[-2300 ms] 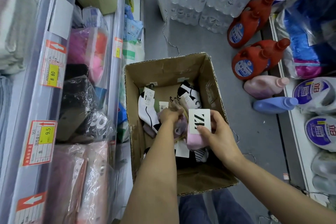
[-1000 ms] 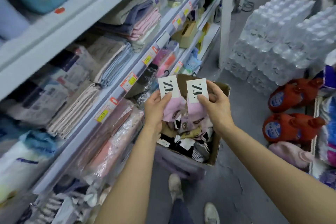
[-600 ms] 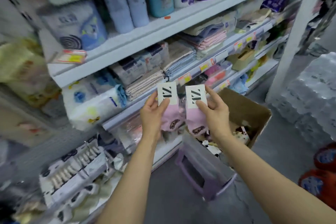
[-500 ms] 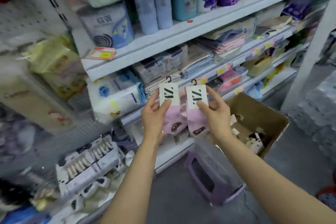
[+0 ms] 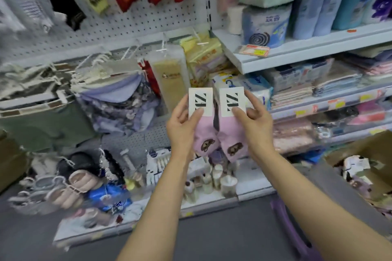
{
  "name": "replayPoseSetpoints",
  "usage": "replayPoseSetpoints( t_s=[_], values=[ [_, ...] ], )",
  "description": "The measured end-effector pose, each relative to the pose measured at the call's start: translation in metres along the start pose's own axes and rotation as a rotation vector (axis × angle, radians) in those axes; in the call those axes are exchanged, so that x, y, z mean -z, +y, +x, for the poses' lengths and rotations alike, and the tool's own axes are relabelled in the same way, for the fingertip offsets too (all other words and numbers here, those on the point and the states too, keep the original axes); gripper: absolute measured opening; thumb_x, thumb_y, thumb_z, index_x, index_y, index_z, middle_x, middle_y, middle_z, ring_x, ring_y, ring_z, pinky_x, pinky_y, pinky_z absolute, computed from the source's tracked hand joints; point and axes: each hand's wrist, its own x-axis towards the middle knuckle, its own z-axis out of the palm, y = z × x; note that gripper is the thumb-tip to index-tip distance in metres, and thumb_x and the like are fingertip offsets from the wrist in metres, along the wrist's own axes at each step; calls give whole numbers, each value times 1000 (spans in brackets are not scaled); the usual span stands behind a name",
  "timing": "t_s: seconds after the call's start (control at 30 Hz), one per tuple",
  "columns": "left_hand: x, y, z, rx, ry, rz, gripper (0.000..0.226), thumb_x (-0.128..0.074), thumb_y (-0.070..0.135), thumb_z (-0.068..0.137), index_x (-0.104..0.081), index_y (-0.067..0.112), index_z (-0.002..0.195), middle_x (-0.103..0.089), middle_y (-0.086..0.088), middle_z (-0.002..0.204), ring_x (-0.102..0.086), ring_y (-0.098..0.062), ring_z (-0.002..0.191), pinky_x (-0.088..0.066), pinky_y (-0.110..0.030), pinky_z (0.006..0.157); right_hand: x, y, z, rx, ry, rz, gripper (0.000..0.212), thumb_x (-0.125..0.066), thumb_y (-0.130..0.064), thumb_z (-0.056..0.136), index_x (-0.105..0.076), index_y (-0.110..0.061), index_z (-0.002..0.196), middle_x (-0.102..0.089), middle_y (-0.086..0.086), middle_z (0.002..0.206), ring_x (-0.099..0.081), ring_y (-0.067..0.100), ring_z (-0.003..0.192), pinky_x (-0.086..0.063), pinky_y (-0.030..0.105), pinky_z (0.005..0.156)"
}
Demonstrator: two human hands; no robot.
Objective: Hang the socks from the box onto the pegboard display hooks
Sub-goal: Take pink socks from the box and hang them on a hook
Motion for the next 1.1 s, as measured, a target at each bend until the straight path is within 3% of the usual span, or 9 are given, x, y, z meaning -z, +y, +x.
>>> replayPoseSetpoints(
  t_s=[0.17,0.33,0.43,0.5,0.57,0.67,0.83,0.93,1.1],
  values=[
    [51,43,15,-93,91,-7,53,-71,-4,84,-60,18,131,-74,-7,112,-71,-18,102,-57,-26,80,-70,-7,-4,48,-124,20,52,-66,0,88,-58,-33,128,-76,0,94,-71,15,88,-56,31,79],
    [77,75,47,-174,149,-10,56,-71,-3,84,-58,21,132,-73,-11,113,-70,-22,104,-58,-34,87,-124,-17,12,120,-189,21,54,-66,1,88,-56,-24,134,-75,-14,99,-71,14,97,-56,30,82],
    [83,94,70,-233,144,-5,58,-72,-1,84,-57,22,134,-71,-10,118,-70,-21,107,-57,-34,89,-150,-23,30,174,-218,1,52,-69,-7,86,-60,-37,128,-70,18,106,-65,41,99,-54,46,87],
    [87,104,86,-267,148,-2,59,-73,0,83,-57,24,135,-70,-6,121,-69,-18,108,-57,-32,90,-166,-30,44,180,-233,22,52,-69,-7,87,-61,-37,128,-66,27,109,-64,45,102,-54,53,89],
    [90,114,102,-298,156,-7,58,-75,2,83,-58,27,132,-71,0,120,-68,-15,109,-56,-32,90,-181,-37,59,184,-260,51,53,-67,-4,89,-57,-33,131,-73,19,102,-71,27,95,-57,41,84],
    [92,128,123,-336,183,-23,56,-74,-1,83,-59,30,127,-74,5,112,-69,-14,107,-56,-26,86,-203,-43,83,231,-316,48,52,-68,-11,89,-56,-37,133,-70,24,90,-56,18,75,-46,34,69],
    [98,141,156,-382,196,-8,56,-75,2,82,-59,25,131,-69,-4,124,-68,-15,110,-57,-27,88,-235,-47,117,253,-317,51,53,-69,-17,88,-55,-37,136,-61,23,78,-49,21,72,-41,37,68],
    [103,148,176,-383,209,-22,55,-74,1,83,-60,23,131,-74,-3,113,-70,-16,105,-58,-29,85,-255,-49,130,266,-324,75,53,-68,-11,90,-55,-33,136,-61,38,93,-55,31,70,-48,44,66],
    [121,166,215,-400,192,-56,53,-72,-1,85,-60,24,130,-76,-2,102,-72,-17,98,-58,-28,78,-296,-56,147,291,-322,80,52,-66,-9,90,-55,-33,136,-63,35,96,-57,32,69,-45,38,69]
  ],
)
